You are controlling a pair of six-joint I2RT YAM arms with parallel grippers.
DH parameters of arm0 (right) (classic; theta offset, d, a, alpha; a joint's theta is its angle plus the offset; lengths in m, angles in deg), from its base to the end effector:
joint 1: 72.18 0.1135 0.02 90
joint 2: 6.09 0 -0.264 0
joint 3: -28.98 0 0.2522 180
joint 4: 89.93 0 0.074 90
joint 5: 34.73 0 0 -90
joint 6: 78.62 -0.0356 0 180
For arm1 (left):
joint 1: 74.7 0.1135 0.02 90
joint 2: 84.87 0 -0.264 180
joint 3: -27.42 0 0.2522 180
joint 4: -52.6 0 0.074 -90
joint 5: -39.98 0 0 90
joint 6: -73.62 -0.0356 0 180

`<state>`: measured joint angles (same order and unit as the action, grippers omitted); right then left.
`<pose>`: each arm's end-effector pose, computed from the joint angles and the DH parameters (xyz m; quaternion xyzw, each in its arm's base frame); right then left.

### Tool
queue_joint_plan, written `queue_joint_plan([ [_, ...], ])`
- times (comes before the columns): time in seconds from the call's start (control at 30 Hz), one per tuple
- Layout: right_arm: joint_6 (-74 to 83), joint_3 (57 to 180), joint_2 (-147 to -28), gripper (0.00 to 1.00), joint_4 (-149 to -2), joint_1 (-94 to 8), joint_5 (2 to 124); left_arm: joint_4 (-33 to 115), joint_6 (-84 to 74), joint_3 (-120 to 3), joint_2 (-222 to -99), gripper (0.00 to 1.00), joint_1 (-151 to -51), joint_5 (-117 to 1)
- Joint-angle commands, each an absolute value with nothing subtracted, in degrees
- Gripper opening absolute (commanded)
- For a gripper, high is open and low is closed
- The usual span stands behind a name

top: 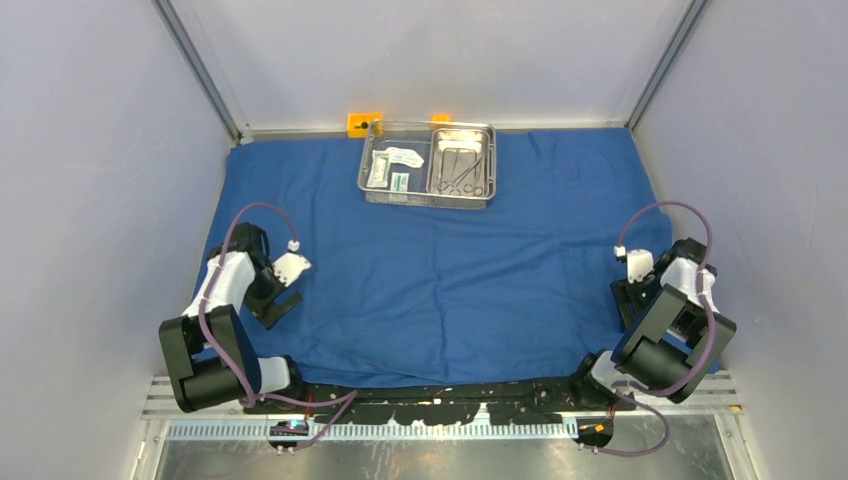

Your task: Open and lay out the surgical kit

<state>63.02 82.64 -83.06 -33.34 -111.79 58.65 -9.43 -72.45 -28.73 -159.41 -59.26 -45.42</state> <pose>0.1641 -0.1331 0.1631 -0.1069 0.9899 -0.0423 0.0825 0.1989 0.0579 0.1804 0.3425 0.9349 0.0812 0.0443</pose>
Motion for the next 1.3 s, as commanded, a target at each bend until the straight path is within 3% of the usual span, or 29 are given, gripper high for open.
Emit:
queue_joint_plan([
  [0.0,61.57,89.67,-81.67,0.65,-23.34,-112.01,63.94,-17.10,-75.33,-28.49,-158.43,0.94,-59.03,-49.70],
  [0.27,58.02,98.39,-82.44,0.65,-18.54,-107.66,67.01,-22.21,-79.54,-21.92,-158.97,0.76,-58.98,-43.98],
  [0.4,54.71,102.31,-81.99,0.66,-17.81,-100.10,65.09,-21.63,-80.98,-16.50,-158.36,0.67,-58.99,-34.13],
  [0.6,49.10,108.74,-84.32,0.66,-17.94,-87.60,61.92,-27.19,-79.14,-14.50,-156.18,0.46,-58.96,-26.83],
  [0.93,45.66,115.55,-91.01,0.66,-19.18,-74.48,59.45,-38.87,-69.07,-22.11,-150.18,0.41,-58.92,-27.45],
  [1.27,47.46,121.17,-98.65,0.65,-22.80,-70.11,62.95,-46.47,-57.20,-15.24,-138.79,0.31,-58.58,-18.21],
])
